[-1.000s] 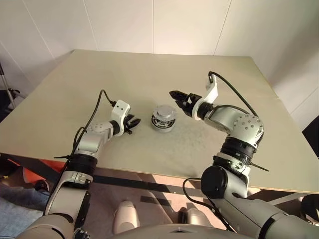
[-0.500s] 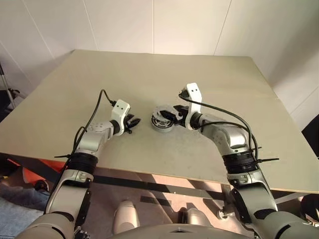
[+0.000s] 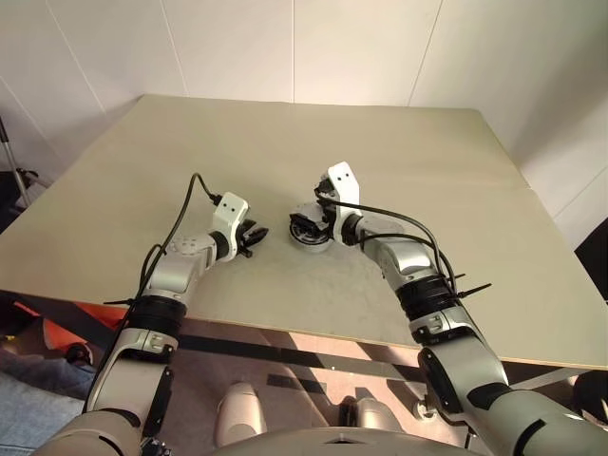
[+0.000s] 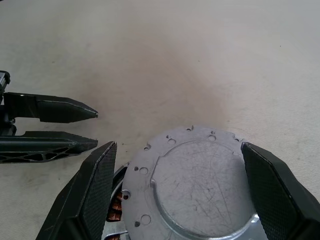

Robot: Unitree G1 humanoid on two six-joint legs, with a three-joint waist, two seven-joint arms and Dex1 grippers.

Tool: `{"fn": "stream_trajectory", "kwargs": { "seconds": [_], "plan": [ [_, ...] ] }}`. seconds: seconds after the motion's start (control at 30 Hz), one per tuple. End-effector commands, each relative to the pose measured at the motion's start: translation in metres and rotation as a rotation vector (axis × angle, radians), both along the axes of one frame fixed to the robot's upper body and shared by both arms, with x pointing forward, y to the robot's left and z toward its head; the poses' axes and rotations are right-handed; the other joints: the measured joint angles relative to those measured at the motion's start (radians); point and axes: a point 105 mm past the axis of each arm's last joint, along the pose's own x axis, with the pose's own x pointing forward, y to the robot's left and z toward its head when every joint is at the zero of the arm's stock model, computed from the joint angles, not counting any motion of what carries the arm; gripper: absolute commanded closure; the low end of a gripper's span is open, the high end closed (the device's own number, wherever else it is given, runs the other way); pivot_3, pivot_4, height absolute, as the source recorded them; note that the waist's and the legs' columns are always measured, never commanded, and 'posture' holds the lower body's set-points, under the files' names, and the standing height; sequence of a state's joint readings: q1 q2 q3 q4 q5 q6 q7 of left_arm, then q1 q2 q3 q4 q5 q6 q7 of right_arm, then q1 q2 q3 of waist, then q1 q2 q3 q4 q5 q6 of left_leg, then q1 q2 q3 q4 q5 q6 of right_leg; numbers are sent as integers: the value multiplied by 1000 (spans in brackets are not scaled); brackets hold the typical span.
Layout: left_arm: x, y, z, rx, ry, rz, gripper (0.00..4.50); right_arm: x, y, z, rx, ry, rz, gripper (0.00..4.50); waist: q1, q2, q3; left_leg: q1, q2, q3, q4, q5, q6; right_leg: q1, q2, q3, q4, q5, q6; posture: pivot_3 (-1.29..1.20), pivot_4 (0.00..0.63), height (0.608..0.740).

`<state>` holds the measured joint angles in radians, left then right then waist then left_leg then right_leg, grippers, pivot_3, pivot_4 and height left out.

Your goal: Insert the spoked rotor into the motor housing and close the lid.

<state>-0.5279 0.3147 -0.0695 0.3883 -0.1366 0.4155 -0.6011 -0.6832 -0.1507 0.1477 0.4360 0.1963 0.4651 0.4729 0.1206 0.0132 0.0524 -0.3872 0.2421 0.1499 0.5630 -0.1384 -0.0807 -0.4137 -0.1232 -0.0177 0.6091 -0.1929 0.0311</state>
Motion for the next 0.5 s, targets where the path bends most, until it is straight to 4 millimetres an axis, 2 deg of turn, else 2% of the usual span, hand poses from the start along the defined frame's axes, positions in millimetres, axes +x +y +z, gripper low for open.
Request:
{"fn": "stream_trajectory", "kwargs": {
  "seconds": [0.03, 0.17, 0.33, 0.5],
  "plan": [
    [2, 0, 13, -11, -46, 0, 2493, 12, -8, 21, 10, -87, -44, 33, 0, 0, 0, 0, 0, 0, 0, 0, 0, 0, 0, 0, 0, 0, 0, 0, 0, 740],
    [1, -4, 12, -13, -42, -7, 2493, 14, -13, 32, 16, -111, -51, 33, -1, 0, 0, 0, 0, 0, 0, 0, 0, 0, 0, 0, 0, 0, 0, 0, 0, 740],
    [1, -5, 13, -14, -41, -10, 2493, 4, -9, 19, -6, -72, -17, 33, 0, 0, 0, 0, 0, 0, 0, 0, 0, 0, 0, 0, 0, 0, 0, 0, 0, 740],
    [1, -4, 13, -13, -39, -9, 2493, -8, 0, 19, 19, -58, 21, 33, 0, 0, 0, 0, 0, 0, 0, 0, 1, 0, 0, 0, 0, 0, 0, 0, 0, 740]
  ]
}}
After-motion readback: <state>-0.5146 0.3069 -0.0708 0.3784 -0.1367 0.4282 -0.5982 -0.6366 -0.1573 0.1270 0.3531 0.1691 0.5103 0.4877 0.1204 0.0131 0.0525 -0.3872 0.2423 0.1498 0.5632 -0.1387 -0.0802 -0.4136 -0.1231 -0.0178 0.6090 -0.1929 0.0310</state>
